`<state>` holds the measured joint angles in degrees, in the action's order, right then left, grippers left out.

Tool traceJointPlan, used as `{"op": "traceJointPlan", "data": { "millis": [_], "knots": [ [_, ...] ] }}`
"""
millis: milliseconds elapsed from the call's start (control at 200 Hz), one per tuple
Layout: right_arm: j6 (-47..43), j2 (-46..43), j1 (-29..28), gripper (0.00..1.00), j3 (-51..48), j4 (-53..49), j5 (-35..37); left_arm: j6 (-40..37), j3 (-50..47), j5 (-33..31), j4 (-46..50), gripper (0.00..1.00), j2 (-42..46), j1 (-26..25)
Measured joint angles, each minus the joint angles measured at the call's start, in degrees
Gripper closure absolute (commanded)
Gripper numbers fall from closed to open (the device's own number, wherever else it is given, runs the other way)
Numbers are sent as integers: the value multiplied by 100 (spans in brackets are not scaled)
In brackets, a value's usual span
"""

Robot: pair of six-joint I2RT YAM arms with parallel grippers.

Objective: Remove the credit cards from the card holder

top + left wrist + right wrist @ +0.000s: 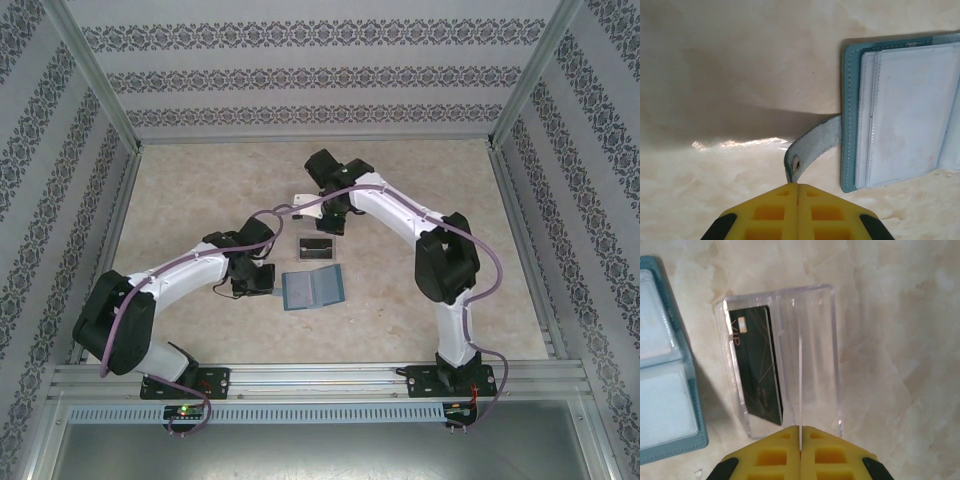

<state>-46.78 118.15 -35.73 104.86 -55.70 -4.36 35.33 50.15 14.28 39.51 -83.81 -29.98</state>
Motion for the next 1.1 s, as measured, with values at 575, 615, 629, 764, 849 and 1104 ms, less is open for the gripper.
{"op": "traceJointPlan", "data": {
  "millis": [575, 615, 629, 764, 849, 1104],
  "knots": [
    [-221, 1067, 37, 93, 1270, -1121, -175, 2, -170, -66, 107, 92, 140, 203],
    [-243, 1099, 37, 92, 1318, -1200, -236, 0, -170, -63, 107, 93, 140, 203],
    [-256, 1115, 37, 91, 1335, -1228, -249, 0, -170, -63, 107, 92, 140, 203],
    [-275, 1263, 39, 87, 1539, -1473, -413, -2, -170, -63, 107, 92, 140, 216],
    [-275, 1403, 57, 83, 1703, -1613, -483, -2, -170, -63, 107, 92, 140, 243],
    [-264, 1554, 186, 82, 2081, -1836, -509, -2, -170, -63, 111, 92, 140, 273]
  ]
}}
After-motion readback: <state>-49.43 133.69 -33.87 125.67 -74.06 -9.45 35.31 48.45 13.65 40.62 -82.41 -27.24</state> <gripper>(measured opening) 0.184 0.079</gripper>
